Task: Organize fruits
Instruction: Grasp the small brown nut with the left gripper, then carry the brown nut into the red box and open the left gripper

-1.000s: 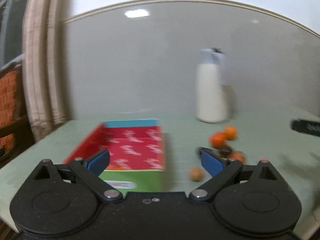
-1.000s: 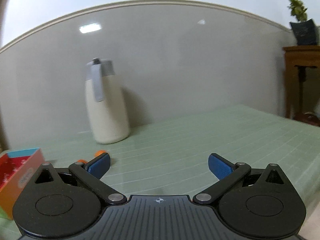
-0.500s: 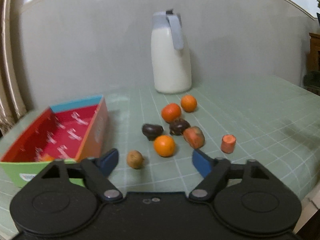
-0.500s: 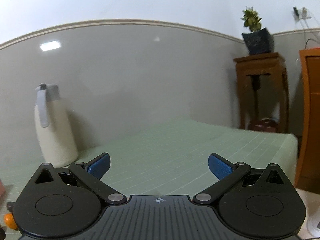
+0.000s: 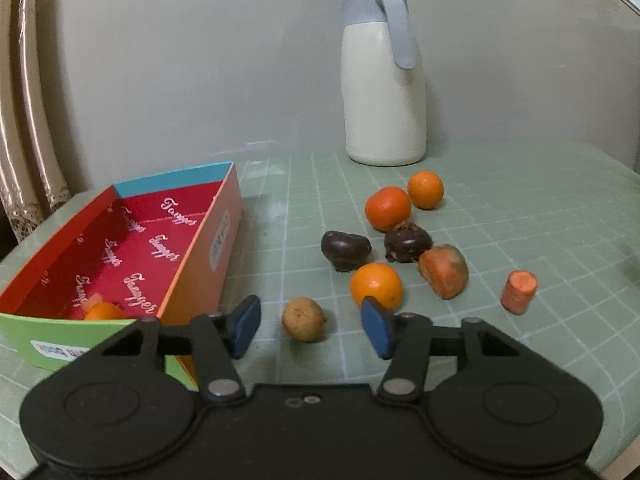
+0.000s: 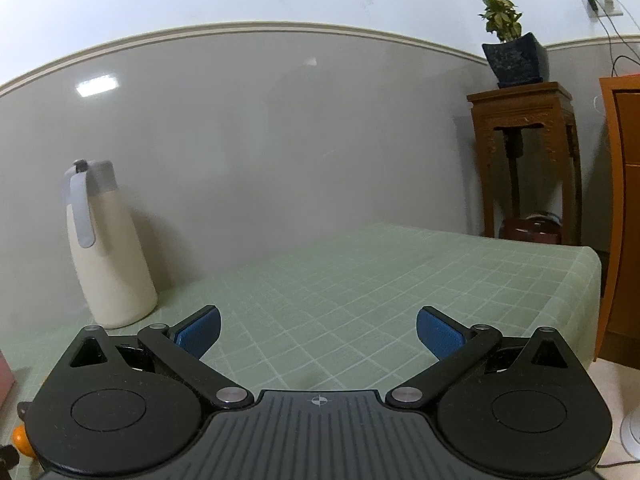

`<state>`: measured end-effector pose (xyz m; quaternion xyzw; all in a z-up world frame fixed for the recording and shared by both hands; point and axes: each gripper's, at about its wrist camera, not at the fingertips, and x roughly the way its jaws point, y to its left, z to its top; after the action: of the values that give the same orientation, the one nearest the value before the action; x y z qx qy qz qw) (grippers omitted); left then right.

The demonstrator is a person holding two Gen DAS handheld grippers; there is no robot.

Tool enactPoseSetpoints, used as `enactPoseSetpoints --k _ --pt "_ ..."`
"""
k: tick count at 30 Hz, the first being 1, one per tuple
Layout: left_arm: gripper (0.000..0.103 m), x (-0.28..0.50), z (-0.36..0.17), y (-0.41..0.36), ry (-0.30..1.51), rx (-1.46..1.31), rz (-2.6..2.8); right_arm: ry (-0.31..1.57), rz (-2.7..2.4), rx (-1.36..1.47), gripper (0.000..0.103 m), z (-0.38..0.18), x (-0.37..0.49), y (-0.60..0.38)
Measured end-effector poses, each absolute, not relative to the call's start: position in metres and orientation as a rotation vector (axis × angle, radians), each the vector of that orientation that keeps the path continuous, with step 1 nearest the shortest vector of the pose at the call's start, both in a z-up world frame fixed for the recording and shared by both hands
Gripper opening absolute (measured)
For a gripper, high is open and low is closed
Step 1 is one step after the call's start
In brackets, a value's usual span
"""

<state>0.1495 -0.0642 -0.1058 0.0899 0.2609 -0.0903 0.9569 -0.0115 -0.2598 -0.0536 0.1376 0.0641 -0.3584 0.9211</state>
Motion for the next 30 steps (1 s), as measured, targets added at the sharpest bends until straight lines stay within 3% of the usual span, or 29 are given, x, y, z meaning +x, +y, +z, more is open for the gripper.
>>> enactPoseSetpoints --k 3,5,7,22,30 --pt "0.035 0.155 -0.108 -0.064 0.534 0.173 -0.173 0.140 -0.730 0.284 0.103 -0.054 -0.010 -0.262" --pt "0.020 0.159 -0.111 -0.063 0.559 0.154 -0.187 0.143 -0.731 0.287 0.103 -0.056 -0.010 -0.262" --pt "0.016 0.162 -0.114 -0.059 0.579 0.120 -0.189 0.148 -0.732 0.288 0.103 -0.056 -0.008 -0.262" --pt "0.016 0.129 -0.081 -0.056 0.305 0.215 -0.066 0.170 -0.710 0.258 0.103 -0.061 0.000 -0.253" --pt "0.016 0.152 -0.069 -0.003 0.364 0.103 0.161 0.183 -0.679 0.222 0.103 -0.065 0.007 -0.245"
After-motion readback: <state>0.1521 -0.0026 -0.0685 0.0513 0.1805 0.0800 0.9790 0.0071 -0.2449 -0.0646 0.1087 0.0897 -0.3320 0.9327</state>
